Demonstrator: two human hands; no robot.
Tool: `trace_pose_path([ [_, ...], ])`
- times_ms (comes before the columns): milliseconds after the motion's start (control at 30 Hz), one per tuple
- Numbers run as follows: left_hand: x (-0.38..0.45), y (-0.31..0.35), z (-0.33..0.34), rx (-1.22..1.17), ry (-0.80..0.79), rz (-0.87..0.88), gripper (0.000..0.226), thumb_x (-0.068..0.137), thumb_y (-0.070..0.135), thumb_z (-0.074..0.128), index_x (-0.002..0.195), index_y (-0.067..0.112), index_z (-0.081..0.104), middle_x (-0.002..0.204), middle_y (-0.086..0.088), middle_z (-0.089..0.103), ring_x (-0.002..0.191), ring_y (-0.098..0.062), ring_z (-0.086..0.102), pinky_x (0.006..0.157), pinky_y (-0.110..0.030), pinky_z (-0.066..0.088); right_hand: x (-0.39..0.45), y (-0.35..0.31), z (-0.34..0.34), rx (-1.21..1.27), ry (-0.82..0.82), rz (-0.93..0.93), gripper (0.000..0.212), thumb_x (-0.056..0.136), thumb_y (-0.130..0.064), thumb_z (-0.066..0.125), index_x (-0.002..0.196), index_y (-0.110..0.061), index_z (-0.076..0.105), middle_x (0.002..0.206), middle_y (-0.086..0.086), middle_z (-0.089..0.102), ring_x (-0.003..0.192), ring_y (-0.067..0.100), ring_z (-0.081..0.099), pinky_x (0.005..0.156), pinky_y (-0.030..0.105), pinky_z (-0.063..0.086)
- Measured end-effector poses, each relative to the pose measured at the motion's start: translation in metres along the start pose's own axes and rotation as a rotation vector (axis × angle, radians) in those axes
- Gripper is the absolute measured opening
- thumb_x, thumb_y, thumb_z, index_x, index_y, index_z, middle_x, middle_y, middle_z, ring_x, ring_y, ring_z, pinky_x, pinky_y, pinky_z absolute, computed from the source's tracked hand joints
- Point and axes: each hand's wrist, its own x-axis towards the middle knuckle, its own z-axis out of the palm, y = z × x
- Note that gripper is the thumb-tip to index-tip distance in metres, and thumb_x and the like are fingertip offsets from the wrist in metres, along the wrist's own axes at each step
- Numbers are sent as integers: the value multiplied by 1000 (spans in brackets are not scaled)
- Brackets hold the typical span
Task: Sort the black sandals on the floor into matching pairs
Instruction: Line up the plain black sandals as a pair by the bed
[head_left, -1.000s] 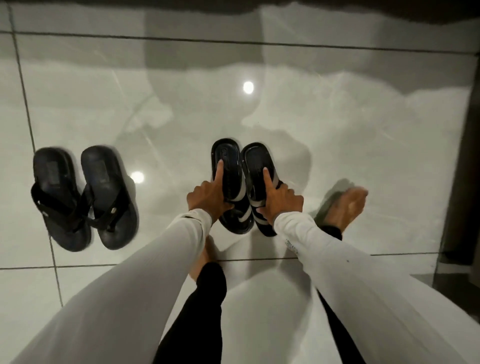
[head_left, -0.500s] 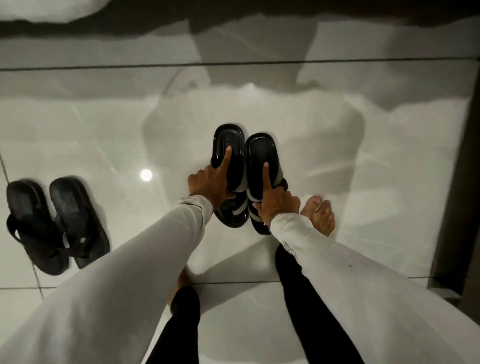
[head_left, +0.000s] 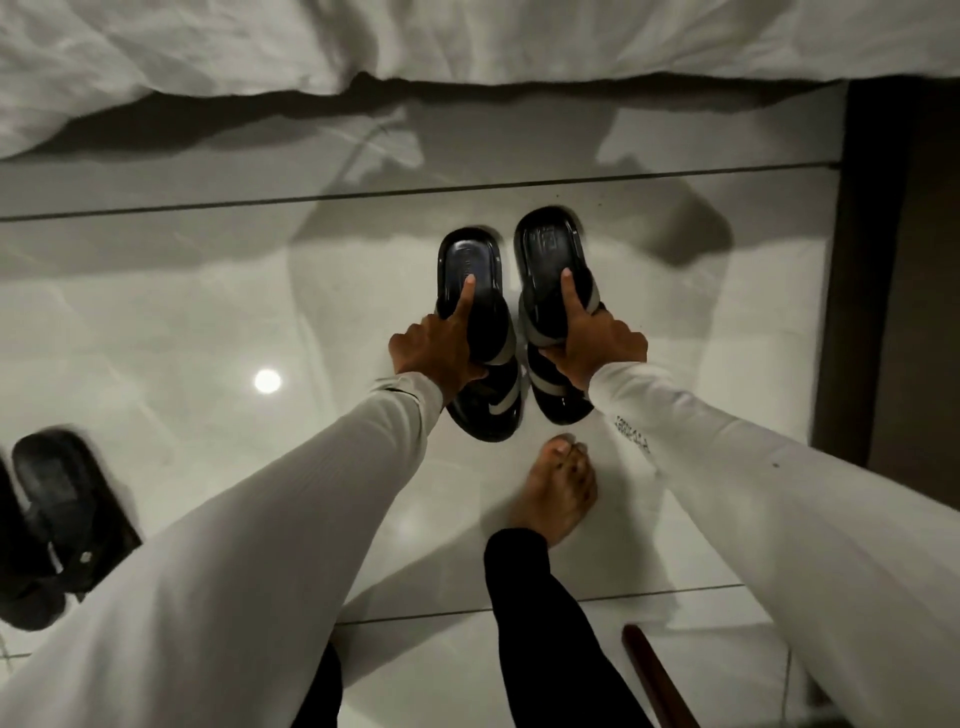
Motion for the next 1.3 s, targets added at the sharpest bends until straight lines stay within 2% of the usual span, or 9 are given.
trace_pose_path([
  [200,6,11,-5,7,8,11,116,80,53,77,160,39,-7,126,-19,63,110,-40,65,85,-46,49,-3,-7,4,24,22,12,98,88,-62,56,157,-33,-8,129,23,55,107,41,63,89,49,50],
  [300,3,17,-10,-4,-8,-1,114,81,53,76,160,38,-4,131,-19,60,115,-40,63,88,-47,49,-9,-6,-3,3,-4,11,101,87,-57,61,156,-34,-8,128,20,56,108,39,62,90,48,51],
  [433,-25,4,-10,-41,30,-9,109,84,53,71,161,34,-3,128,-18,58,110,-38,63,78,-43,44,-39,-7,-17,-83,-7,34,107,82,-54,69,157,-34,-5,135,19,50,117,38,55,91,49,47],
  [600,-95,-65,-4,29,120,-29,98,91,62,55,162,29,-4,148,-14,40,125,-36,50,94,-49,42,-105,-40,-26,-228,73,-16,101,84,-63,59,158,-29,-1,149,22,37,131,41,42,101,53,39],
  [733,-159,-156,7,82,202,-48,92,92,68,43,162,29,-4,168,-16,14,152,-36,24,113,-57,29,-156,-108,-19,-297,129,-79,92,87,-69,47,158,-28,5,159,25,22,147,41,22,113,56,28],
  [967,-269,-359,32,18,221,-201,93,88,71,45,162,33,2,168,-15,16,153,-36,22,114,-61,27,-228,-309,27,-359,75,-269,89,90,-69,41,158,-31,-2,163,21,13,150,40,14,118,55,22],
  [1067,-300,-435,47,-22,188,-282,95,86,65,54,162,31,9,165,-16,23,147,-38,31,112,-59,32,-260,-393,62,-341,5,-349,88,92,-64,45,158,-31,-2,157,21,25,145,38,28,110,51,34],
  [1167,-315,-496,65,-30,152,-328,90,87,56,60,161,28,18,162,-16,29,140,-38,41,108,-56,37,-284,-460,102,-293,-78,-405,83,94,-58,47,158,-30,3,144,18,43,129,37,47,98,48,42],
  [1300,-311,-546,78,-7,141,-344,76,89,46,61,155,23,30,157,-14,36,131,-36,49,102,-54,42,-292,-513,154,-242,-245,-462,69,93,-43,60,150,-22,27,141,16,43,122,37,52,93,44,46],
])
